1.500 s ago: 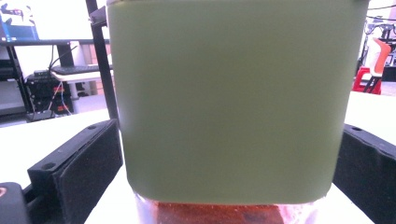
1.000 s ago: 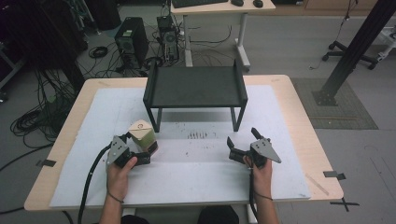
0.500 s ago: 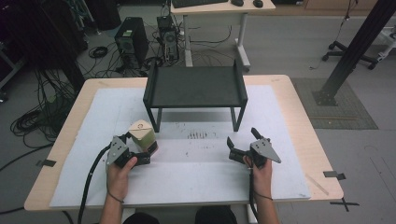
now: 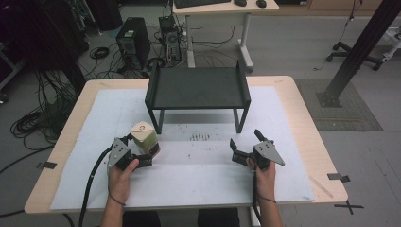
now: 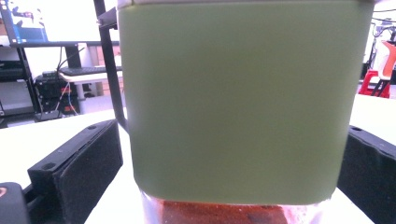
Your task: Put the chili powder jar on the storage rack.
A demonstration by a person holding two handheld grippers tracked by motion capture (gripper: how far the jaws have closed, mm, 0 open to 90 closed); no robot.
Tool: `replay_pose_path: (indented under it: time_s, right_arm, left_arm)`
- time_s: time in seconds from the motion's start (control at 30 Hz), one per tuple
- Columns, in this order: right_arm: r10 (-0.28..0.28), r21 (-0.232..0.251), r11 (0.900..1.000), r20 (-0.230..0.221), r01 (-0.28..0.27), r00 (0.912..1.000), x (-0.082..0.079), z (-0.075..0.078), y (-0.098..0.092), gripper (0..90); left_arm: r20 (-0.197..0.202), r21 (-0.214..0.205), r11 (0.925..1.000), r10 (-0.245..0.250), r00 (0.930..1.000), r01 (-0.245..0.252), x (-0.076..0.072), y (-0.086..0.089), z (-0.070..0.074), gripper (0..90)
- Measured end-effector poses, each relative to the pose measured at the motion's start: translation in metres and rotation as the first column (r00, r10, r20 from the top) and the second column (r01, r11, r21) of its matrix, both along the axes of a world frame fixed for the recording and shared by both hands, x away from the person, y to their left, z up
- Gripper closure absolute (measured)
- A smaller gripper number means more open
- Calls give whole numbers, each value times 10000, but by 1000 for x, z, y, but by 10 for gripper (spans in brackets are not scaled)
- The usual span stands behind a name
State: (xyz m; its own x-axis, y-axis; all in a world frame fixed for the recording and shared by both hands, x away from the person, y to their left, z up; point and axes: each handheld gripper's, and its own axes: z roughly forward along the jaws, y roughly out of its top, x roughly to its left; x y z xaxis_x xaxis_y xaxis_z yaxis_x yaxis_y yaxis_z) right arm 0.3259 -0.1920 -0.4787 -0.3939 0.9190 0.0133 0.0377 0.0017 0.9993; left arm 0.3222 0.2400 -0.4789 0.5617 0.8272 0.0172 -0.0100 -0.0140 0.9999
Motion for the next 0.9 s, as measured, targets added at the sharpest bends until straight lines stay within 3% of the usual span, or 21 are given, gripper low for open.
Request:
replay_pose_path:
  time_s: [0.9]
  right_arm:
    - [51,-22,10000,-10,-51,10000,0,0,0,5]
  left_arm:
    - [-20,-17,10000,-4,10000,4,0,0,0,4]
